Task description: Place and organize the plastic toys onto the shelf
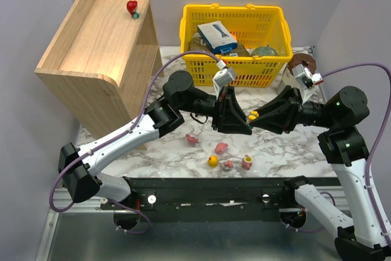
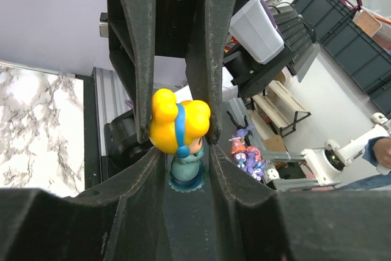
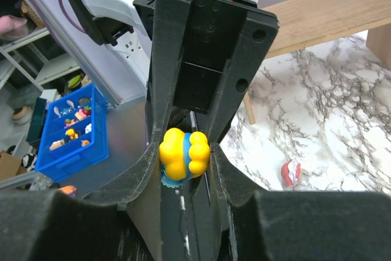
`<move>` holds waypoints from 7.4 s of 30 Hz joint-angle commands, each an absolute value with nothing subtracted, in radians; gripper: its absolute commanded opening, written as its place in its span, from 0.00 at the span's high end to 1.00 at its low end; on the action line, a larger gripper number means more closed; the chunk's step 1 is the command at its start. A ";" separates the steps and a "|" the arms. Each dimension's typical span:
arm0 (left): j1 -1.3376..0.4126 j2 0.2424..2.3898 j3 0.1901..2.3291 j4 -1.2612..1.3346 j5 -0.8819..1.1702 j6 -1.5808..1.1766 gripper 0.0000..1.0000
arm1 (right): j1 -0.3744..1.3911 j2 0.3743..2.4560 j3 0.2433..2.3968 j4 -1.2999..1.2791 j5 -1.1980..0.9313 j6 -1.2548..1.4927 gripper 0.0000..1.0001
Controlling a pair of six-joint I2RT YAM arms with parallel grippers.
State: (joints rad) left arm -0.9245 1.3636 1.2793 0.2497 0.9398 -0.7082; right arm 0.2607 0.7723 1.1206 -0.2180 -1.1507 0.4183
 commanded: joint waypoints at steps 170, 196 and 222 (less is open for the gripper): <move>-1.026 1.371 1.453 0.187 0.324 -0.322 0.55 | 0.275 0.825 1.072 0.031 -0.788 1.377 0.88; -1.026 1.390 1.447 0.147 0.213 -0.184 1.00 | 0.275 0.830 1.086 -0.089 -0.730 1.448 0.54; -1.022 1.328 1.503 0.016 0.091 -0.147 1.00 | 0.206 0.802 1.065 -0.074 -0.641 1.496 0.14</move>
